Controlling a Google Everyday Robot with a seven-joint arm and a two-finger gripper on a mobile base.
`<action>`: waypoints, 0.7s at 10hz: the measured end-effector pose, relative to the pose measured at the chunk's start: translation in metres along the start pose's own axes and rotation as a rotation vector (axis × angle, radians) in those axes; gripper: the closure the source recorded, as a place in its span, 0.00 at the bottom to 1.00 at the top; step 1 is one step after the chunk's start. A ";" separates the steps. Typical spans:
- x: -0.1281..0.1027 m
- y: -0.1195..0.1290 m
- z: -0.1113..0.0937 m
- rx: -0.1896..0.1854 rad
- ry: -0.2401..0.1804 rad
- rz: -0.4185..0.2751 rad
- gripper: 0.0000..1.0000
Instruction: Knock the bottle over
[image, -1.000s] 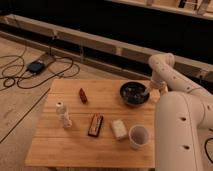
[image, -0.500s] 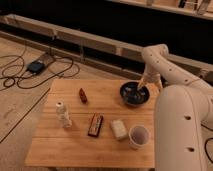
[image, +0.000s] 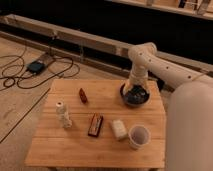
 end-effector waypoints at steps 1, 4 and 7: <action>-0.014 -0.018 0.000 0.003 -0.011 -0.057 0.20; -0.054 -0.079 -0.005 0.024 -0.030 -0.229 0.20; -0.089 -0.132 -0.009 0.036 -0.043 -0.376 0.20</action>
